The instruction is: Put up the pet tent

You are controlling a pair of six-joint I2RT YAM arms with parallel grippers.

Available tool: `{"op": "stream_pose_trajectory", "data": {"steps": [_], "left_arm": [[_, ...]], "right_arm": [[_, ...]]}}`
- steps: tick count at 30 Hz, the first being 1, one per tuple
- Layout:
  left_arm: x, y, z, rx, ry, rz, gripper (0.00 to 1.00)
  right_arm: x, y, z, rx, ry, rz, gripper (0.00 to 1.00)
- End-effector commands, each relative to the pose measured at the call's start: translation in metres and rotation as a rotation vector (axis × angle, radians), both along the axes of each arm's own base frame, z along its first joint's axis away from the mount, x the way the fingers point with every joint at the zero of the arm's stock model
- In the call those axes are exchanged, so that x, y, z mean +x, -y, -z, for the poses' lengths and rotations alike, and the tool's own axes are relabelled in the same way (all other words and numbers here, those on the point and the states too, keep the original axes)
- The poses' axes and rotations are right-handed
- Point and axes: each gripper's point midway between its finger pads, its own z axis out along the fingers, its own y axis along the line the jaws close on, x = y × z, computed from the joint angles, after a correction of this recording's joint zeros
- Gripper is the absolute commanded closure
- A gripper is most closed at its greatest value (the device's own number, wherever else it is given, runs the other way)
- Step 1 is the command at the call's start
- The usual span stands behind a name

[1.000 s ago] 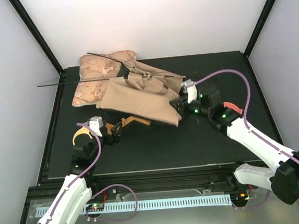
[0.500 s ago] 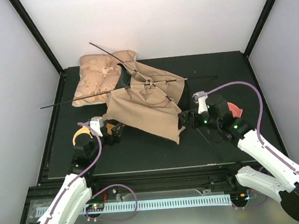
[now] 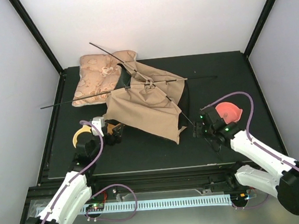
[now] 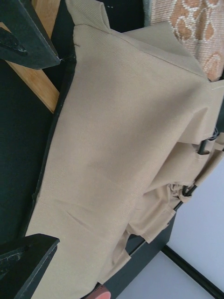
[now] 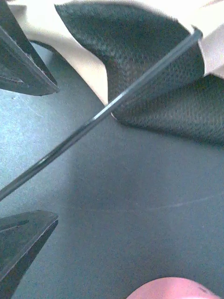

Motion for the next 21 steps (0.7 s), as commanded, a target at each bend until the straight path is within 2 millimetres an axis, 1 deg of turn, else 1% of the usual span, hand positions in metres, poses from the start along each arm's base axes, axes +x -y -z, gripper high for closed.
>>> {"op": "stream_pose_trajectory", "data": {"steps": [1,4,7,10,11,12,14,15,17,19,21], "left_arm": [[0.004,0.004,-0.013,-0.007,0.025,0.014,0.01],[0.004,0.004,-0.012,-0.005,0.016,0.014,0.01],[0.003,0.001,-0.011,0.005,0.002,-0.002,0.01],[0.0,0.0,-0.012,0.008,-0.005,-0.012,0.02],[-0.003,0.001,-0.013,0.006,-0.006,-0.005,0.02],[-0.005,0.003,-0.014,0.003,-0.004,0.004,0.01],[-0.01,0.007,-0.015,0.005,-0.001,0.022,0.01],[-0.014,0.009,-0.011,0.017,-0.018,0.031,0.01],[-0.016,0.006,-0.003,0.049,-0.058,0.002,0.01],[-0.018,0.005,0.008,0.067,-0.095,-0.01,0.01],[-0.02,0.005,0.01,0.078,-0.116,-0.01,0.01]], "right_arm": [[0.011,0.01,0.008,-0.05,0.01,0.085,0.31],[0.011,0.006,0.019,-0.033,-0.008,0.081,0.36],[0.013,-0.001,0.027,-0.021,-0.015,0.046,0.38],[0.014,-0.012,0.03,-0.004,-0.006,-0.027,0.41],[0.015,-0.016,0.029,0.004,-0.001,-0.051,0.44],[0.016,-0.021,0.028,0.013,0.006,-0.081,0.49],[0.019,-0.027,0.023,0.021,0.032,-0.128,0.63],[0.021,-0.029,0.02,0.02,0.044,-0.138,0.68],[0.025,-0.034,0.015,0.024,0.068,-0.171,0.79],[0.028,-0.04,0.01,0.033,0.083,-0.205,0.87],[0.029,-0.048,0.0,0.046,0.09,-0.247,0.98]]}}
